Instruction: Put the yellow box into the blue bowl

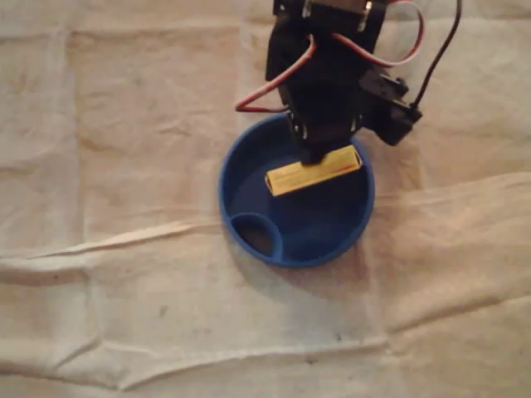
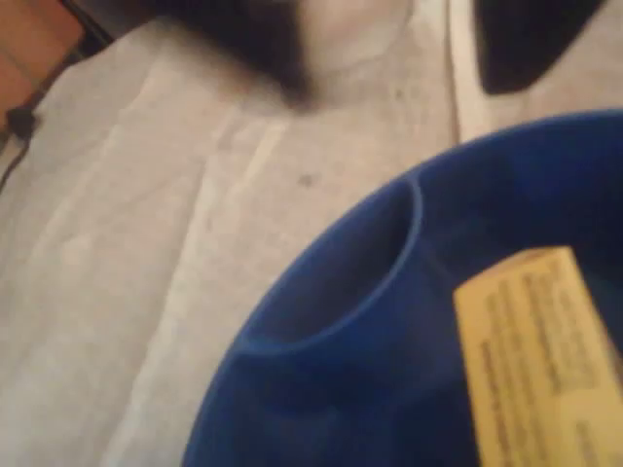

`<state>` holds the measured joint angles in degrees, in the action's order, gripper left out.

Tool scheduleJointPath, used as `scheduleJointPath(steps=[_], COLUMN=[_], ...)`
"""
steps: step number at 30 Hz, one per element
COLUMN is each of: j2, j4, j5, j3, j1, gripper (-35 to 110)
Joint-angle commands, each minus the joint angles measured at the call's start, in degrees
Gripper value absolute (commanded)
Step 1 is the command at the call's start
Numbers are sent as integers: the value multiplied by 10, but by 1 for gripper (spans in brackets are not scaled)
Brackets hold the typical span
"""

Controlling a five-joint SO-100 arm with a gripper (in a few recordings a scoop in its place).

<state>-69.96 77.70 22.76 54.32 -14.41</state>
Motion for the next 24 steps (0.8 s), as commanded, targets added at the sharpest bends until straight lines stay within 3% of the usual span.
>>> scheduleJointPath(steps=[1, 24], j2=[-75, -505], j4=[14, 232], j5=[1, -6], j3=[-20, -12], j1=[-17, -11], gripper=[0, 0])
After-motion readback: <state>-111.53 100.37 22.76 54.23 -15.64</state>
